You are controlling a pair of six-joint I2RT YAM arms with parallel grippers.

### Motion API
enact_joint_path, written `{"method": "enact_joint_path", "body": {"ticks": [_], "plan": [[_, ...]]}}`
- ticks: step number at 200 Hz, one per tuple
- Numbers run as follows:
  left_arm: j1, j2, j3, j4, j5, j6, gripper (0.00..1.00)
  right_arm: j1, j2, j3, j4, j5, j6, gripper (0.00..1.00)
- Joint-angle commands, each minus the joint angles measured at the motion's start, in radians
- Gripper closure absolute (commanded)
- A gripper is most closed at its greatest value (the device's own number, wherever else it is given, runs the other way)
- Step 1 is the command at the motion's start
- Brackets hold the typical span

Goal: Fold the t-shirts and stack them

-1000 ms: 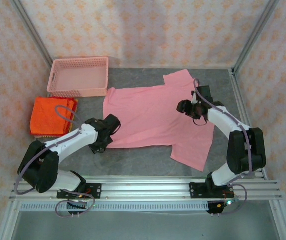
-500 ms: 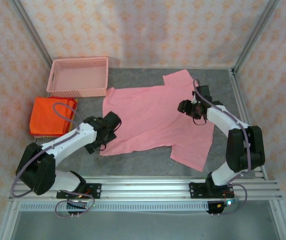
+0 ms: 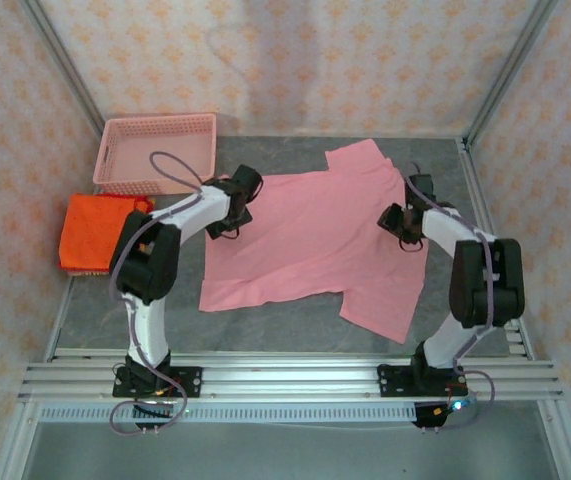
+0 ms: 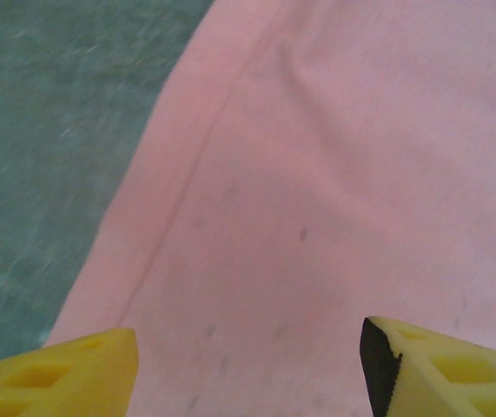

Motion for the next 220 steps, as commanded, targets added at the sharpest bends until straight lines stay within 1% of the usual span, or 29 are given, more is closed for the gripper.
{"method": "enact_joint_path", "body": {"ticks": [1,41,60,70,96,129,153,182,196,207,220], "plan": [[0.019,0.073,0.081,-0.001,-0.048,0.064,0.32,0.002,0.109,0.135,0.026,-0.023,-0.042,0.53],[0.055,0.229,0.257,-0.059,-0.033,0.097,0.32,0.001,0.354,0.412,0.011,-0.067,-0.038,0.6],[0.06,0.282,0.327,-0.089,-0.036,0.116,0.32,0.001,0.464,0.539,-0.057,-0.086,-0.031,0.71],[0.061,0.311,0.369,-0.115,-0.04,0.134,0.32,0.0,0.499,0.573,-0.075,-0.089,-0.029,0.73],[0.06,0.414,0.509,-0.202,-0.03,0.186,0.32,-0.017,0.529,0.586,-0.087,-0.058,-0.016,0.75],[0.061,0.531,0.665,-0.282,0.005,0.222,0.32,-0.071,0.53,0.568,-0.108,-0.045,0.012,0.75],[0.061,0.562,0.729,-0.302,0.036,0.217,0.32,-0.096,0.521,0.55,-0.099,-0.046,0.027,0.75],[0.06,0.562,0.755,-0.312,0.071,0.215,0.31,-0.11,0.513,0.558,-0.125,0.027,0.044,0.74],[0.06,0.556,0.755,-0.315,0.066,0.215,0.28,-0.125,0.515,0.556,-0.104,-0.003,0.053,0.73],[0.062,0.553,0.754,-0.318,0.063,0.214,0.25,-0.128,0.522,0.57,-0.096,-0.043,0.044,0.7],[0.063,0.546,0.752,-0.313,0.066,0.217,0.18,-0.128,0.525,0.593,-0.101,-0.081,0.029,0.67]]}}
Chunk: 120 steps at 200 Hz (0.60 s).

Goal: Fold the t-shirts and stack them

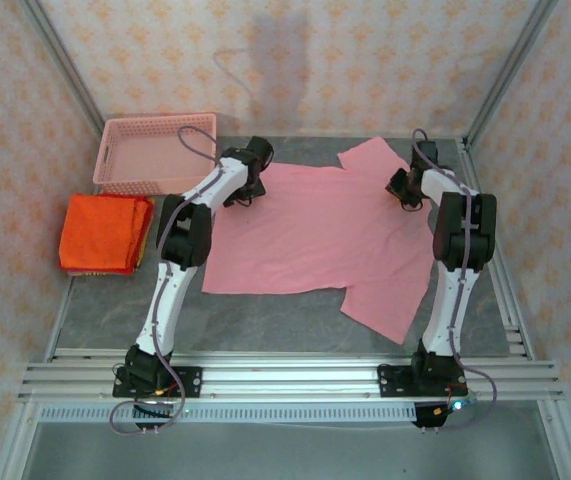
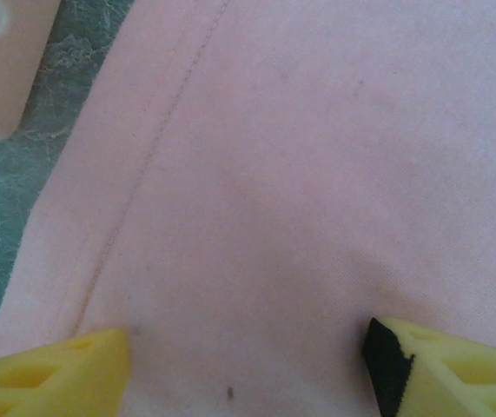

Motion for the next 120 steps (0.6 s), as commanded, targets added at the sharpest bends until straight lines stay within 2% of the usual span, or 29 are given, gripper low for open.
{"method": "enact_joint_path", "body": {"ticks": [1,20,39,65,91,102,120], "plan": [[0.004,0.031,0.003,-0.08,0.023,0.026,0.18,-0.022,0.013,0.017,-0.059,-0.009,-0.006,0.66],[0.005,0.011,0.003,-0.067,0.025,0.034,0.1,-0.022,-0.016,0.027,-0.051,-0.052,-0.028,0.61],[0.004,-0.036,0.0,-0.046,0.029,0.042,0.0,-0.022,-0.086,0.003,-0.038,-0.062,-0.053,0.5],[0.002,-0.147,-0.059,0.006,0.029,0.051,0.0,-0.022,-0.254,-0.128,0.016,-0.038,-0.072,0.27],[0.0,-0.289,-0.187,0.068,0.077,0.037,0.0,-0.022,-0.432,-0.291,0.036,0.055,-0.062,0.05],[-0.004,-0.362,-0.268,0.099,0.079,0.018,0.0,-0.021,-0.508,-0.365,0.049,0.1,-0.06,0.0],[-0.017,-0.497,-0.432,0.163,0.062,-0.02,0.0,-0.022,-0.641,-0.477,0.065,0.173,-0.056,0.01]]}}
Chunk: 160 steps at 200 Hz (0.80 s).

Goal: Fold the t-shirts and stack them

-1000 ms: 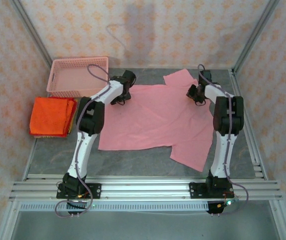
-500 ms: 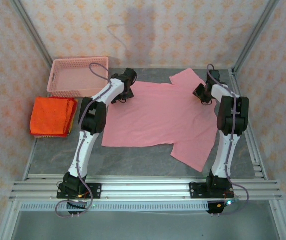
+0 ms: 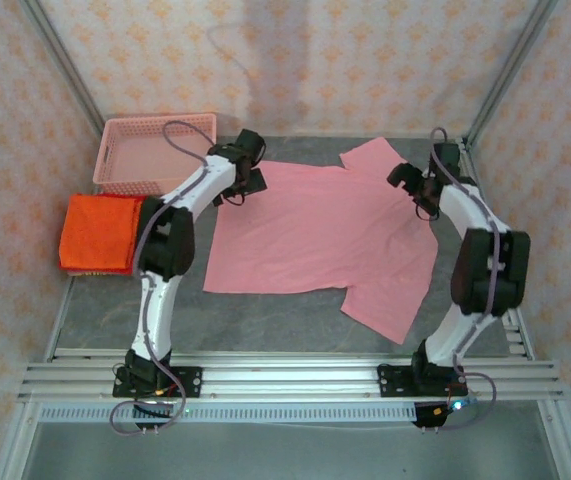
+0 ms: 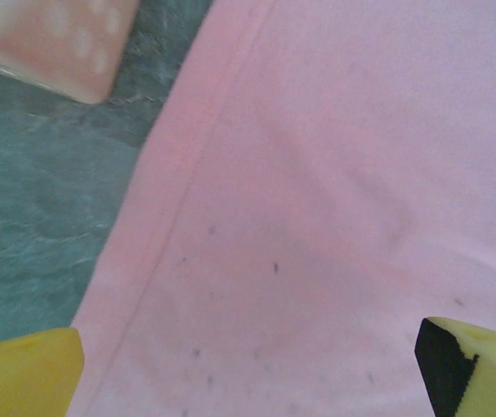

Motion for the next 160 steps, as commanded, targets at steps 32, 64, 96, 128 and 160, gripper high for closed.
{"method": "enact_joint_path", "body": {"ticks": [32,64,96,128,160], "plan": [[-0.055,-0.434,-0.439,0.127,-0.053,-0.121,0.0,-0.009,-0.411,-0.356,0.157,0.263,0.021,0.01],[-0.098,-0.657,-0.719,0.167,-0.086,-0.181,0.0,-0.009,-0.581,-0.473,0.145,0.318,0.037,0.01],[-0.114,-0.87,-0.965,0.206,-0.076,-0.26,0.0,-0.009,-0.689,-0.549,0.093,0.24,0.033,0.01],[-0.117,-0.997,-1.127,0.173,-0.063,-0.418,0.03,0.025,-0.775,-0.617,0.038,0.088,0.05,0.01],[-0.117,-1.046,-1.244,0.243,0.017,-0.562,0.18,0.177,-0.798,-0.633,-0.049,0.09,0.06,0.01]]}}
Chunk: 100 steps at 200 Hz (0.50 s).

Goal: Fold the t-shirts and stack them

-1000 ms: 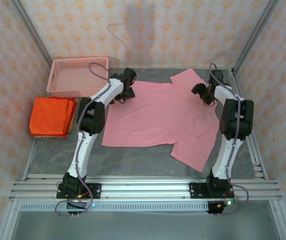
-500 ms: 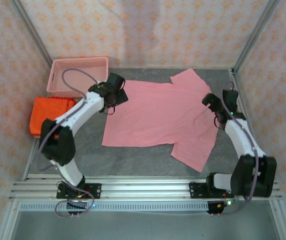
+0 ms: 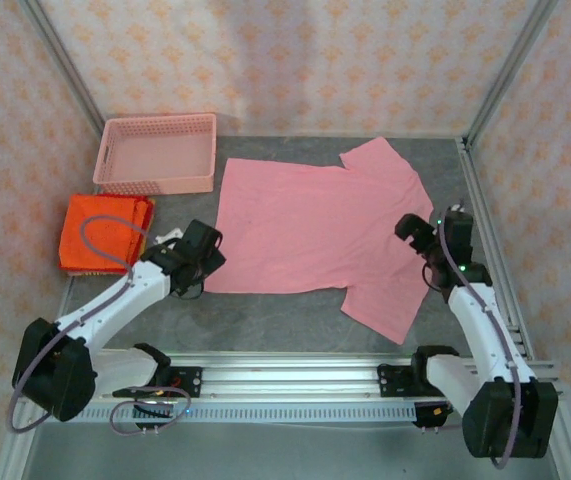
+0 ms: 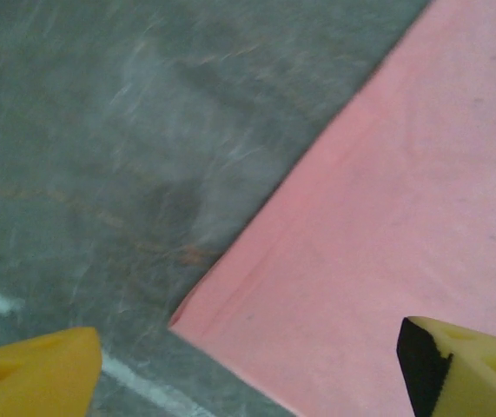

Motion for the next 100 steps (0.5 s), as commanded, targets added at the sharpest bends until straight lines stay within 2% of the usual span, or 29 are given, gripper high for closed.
{"method": "enact_joint_path", "body": {"ticks": [1,26,51,71,100], "plan": [[-0.002,-0.014,-0.055,0.051,0.044,-0.162,0.18,0.099,-0.021,-0.014,-0.084,-0.037,0.02,0.01],[-0.003,0.05,-0.021,-0.015,0.055,-0.231,0.32,0.189,-0.013,-0.009,-0.113,-0.012,0.042,0.01],[-0.002,0.112,-0.02,0.031,0.069,-0.258,0.47,0.225,0.001,0.0,-0.116,-0.011,0.055,0.0],[-0.002,0.154,-0.008,0.047,0.074,-0.264,0.52,0.234,0.004,0.008,-0.116,-0.01,0.055,0.0],[0.002,0.189,0.001,0.051,0.051,-0.253,0.54,0.235,0.004,0.006,-0.108,-0.009,0.056,0.0]]}}
